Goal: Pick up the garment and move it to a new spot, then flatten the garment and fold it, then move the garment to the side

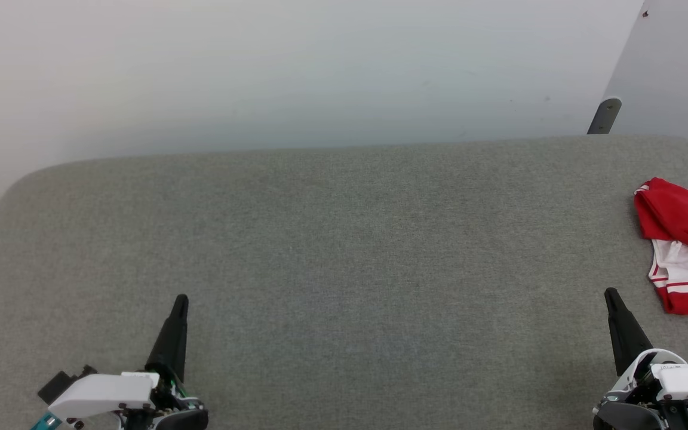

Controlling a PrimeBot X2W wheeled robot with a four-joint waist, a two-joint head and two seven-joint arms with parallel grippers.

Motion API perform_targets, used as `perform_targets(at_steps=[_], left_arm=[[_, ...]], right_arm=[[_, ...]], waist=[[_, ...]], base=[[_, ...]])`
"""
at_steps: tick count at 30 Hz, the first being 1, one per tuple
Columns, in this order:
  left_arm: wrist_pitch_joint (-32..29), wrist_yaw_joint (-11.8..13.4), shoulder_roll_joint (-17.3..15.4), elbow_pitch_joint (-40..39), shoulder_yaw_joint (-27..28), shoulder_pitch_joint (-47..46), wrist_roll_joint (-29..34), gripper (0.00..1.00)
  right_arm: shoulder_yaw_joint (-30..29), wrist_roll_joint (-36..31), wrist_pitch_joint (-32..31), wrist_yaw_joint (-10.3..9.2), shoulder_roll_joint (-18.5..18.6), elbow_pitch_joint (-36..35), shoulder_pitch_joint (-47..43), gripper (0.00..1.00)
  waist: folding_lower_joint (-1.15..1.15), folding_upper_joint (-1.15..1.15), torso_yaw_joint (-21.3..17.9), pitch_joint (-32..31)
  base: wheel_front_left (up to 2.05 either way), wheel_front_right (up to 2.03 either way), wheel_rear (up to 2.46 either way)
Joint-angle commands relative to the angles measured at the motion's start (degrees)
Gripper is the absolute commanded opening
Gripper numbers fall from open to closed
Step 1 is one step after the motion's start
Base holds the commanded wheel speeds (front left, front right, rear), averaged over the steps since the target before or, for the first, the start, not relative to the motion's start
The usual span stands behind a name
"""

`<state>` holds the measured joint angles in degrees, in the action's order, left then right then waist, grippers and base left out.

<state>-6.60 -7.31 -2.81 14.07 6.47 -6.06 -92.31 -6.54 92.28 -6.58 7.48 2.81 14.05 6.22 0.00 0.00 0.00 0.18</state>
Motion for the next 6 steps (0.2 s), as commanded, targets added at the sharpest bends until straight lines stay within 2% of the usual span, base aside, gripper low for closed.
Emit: perform_targets(at_steps=[1, 6], left_arm=[[-0.1, -0.3, 0.0, 0.0, 0.1, -0.5, -0.2, 0.0], [-0.1, -0.3, 0.0, 0.0, 0.1, -0.5, -0.2, 0.0]], right_arm=[[0.0, 0.3, -0.1, 0.02, 0.1, 0.0, 0.2, 0.0], [0.0, 0.3, -0.1, 0.02, 0.1, 0.0, 0.2, 0.0]], waist=[[0.0, 0.0, 0.0, 0.0], [0.0, 0.0, 0.0, 0.0]], base=[[0.0, 0.0, 0.0], [0.0, 0.0, 0.0]])
